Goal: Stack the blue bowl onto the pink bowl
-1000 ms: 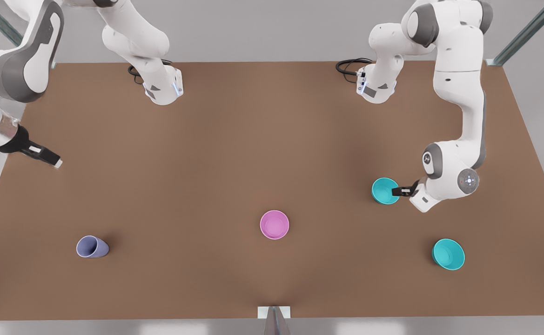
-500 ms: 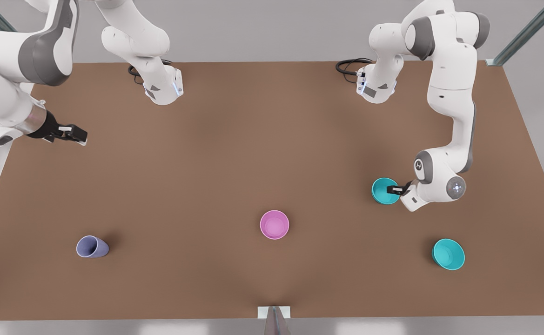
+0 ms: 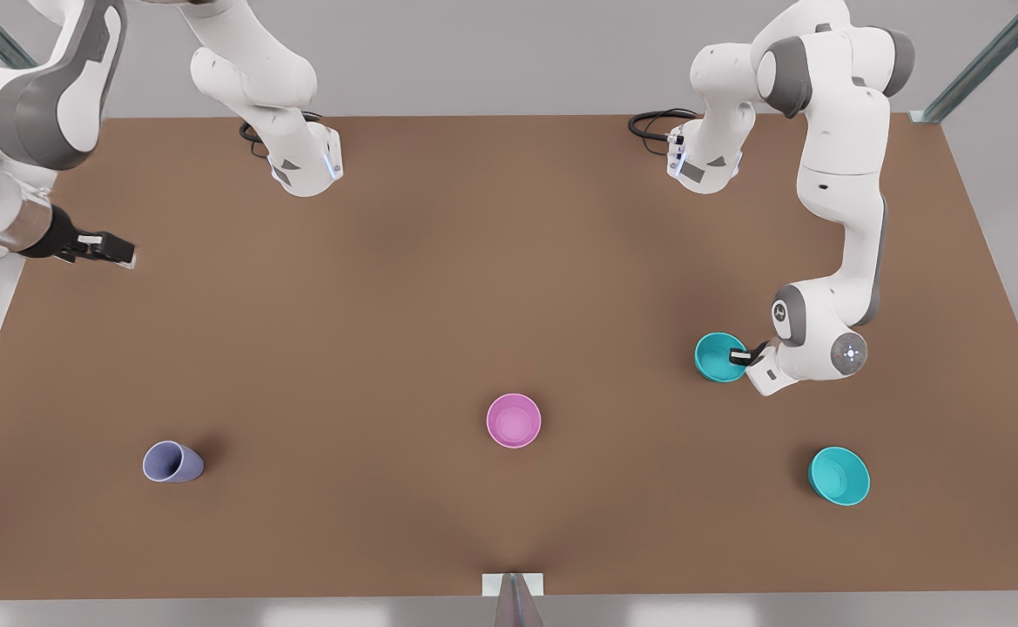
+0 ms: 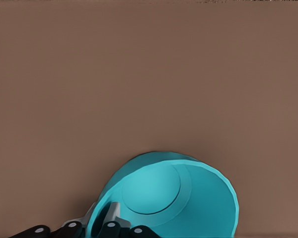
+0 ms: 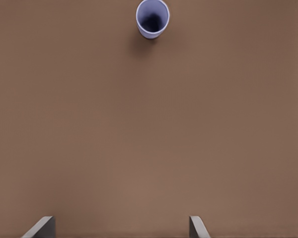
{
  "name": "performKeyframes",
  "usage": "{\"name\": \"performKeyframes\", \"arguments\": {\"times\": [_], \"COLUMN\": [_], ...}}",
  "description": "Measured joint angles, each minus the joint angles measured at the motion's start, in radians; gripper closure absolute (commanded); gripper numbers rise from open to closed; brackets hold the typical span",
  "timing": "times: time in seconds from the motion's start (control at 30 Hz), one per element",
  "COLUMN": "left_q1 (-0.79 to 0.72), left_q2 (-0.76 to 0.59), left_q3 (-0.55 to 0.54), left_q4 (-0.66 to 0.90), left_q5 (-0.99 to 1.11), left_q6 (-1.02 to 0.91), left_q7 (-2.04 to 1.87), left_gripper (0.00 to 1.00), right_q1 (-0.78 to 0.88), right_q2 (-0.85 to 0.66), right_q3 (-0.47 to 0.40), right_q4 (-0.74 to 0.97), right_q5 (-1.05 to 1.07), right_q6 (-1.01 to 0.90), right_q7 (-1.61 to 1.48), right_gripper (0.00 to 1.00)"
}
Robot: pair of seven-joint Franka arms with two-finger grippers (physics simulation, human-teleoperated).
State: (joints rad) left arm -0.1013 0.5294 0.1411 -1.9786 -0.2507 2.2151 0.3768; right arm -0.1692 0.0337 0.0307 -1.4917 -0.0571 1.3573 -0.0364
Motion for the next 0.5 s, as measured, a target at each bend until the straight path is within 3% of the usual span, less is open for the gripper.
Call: {"name": "performKeyframes", "arguments": {"times": [0.23, 0.37, 0.5], "left_q1": [-0.013, -0.146, -0.313], "left_q2": [-0.038, -0.008, 0.173], "left_q3": [-0.068, -0.129, -0.167], "left_q4": [0.093, 0.292, 0.629], "left_q5": [0.001, 0.002, 0.002], "left_q6": [-0.031, -0.080, -0.130], "left_q7": [-0.068, -0.191, -0.387], "left_gripper": [0.79, 0.79, 0.79], "right_q1": [-0.060, -0.061, -0.038], "right_q2": [0.001, 0.001, 0.002], "right_q3": [0.000, 0.000, 0.000], "right_q4": [0.001, 0.002, 0.003], "right_q5": [-0.002, -0.003, -0.004], "right_q6": [-0.002, -0.002, -0.002], "right_q7": [-0.020, -0.029, -0.036], "right_gripper": [0.00, 0.00, 0.00]}}
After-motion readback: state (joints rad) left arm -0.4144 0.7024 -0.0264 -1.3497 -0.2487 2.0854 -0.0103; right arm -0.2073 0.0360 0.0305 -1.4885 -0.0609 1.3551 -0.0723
